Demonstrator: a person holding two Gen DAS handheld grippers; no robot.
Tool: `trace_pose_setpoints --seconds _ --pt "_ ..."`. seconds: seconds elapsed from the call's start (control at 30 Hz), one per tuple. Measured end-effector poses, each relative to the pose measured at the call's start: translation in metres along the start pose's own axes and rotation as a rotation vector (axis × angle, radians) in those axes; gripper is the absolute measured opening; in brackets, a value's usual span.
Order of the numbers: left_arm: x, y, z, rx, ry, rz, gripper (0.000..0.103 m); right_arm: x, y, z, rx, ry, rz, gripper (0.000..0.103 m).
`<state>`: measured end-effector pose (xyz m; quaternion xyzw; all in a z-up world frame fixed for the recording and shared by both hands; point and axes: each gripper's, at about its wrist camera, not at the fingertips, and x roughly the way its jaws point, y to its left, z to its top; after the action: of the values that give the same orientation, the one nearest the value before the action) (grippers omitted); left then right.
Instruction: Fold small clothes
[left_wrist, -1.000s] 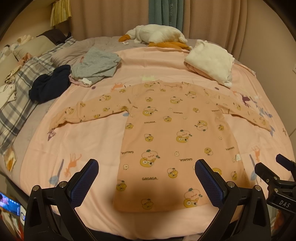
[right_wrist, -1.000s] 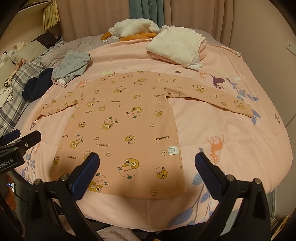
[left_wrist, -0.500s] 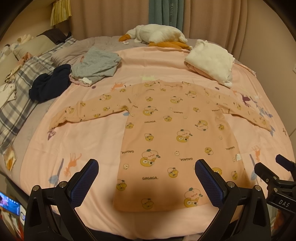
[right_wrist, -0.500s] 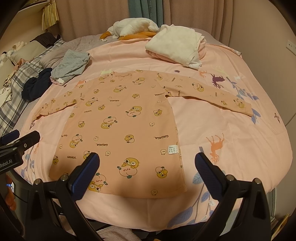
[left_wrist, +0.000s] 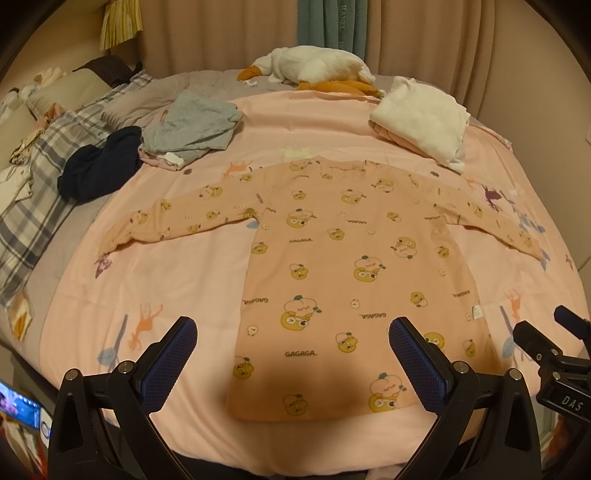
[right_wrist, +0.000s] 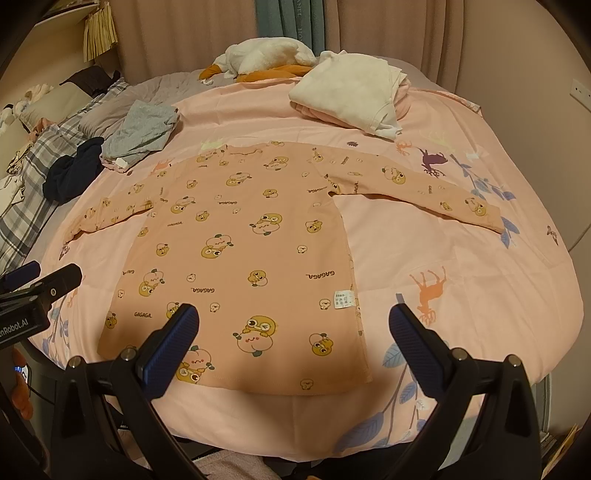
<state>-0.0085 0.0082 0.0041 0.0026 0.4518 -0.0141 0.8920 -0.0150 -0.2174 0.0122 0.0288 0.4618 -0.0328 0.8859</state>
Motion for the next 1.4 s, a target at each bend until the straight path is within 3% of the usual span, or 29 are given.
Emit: trace_pose_setpoints --seconds 0.77,0.87,1.1,1.23,1.37,1.4 --pt "0.01 -0.006 -0.003 0.0 0.018 -0.001 0.103 0.004 -0.008 0.0 0.018 0.004 0.003 0.103" --pt "0.012 -0.007 0.0 -0.004 0.013 -0.03 0.103 0.005 -0.017 0.001 0.053 -0.022 0.061 0.103" --pt "0.04 -0.005 0.012 -0.106 0.017 -0.187 0.103 0.035 -0.089 0.003 0.368 -0.079 0.306 0.103" --pt "0.059 -0.011 0.025 -0.135 0.005 -0.274 0.103 0.063 -0.146 0.007 0.495 -0.147 0.284 0.103" --pt "0.078 -0.018 0.043 -0.16 -0.029 -0.368 0.103 0.105 -0.214 0.012 0.66 -0.116 0.257 0.103" --pt "0.084 -0.02 0.047 -0.159 -0.022 -0.365 0.103 0.111 -0.233 0.013 0.715 -0.126 0.215 0.103"
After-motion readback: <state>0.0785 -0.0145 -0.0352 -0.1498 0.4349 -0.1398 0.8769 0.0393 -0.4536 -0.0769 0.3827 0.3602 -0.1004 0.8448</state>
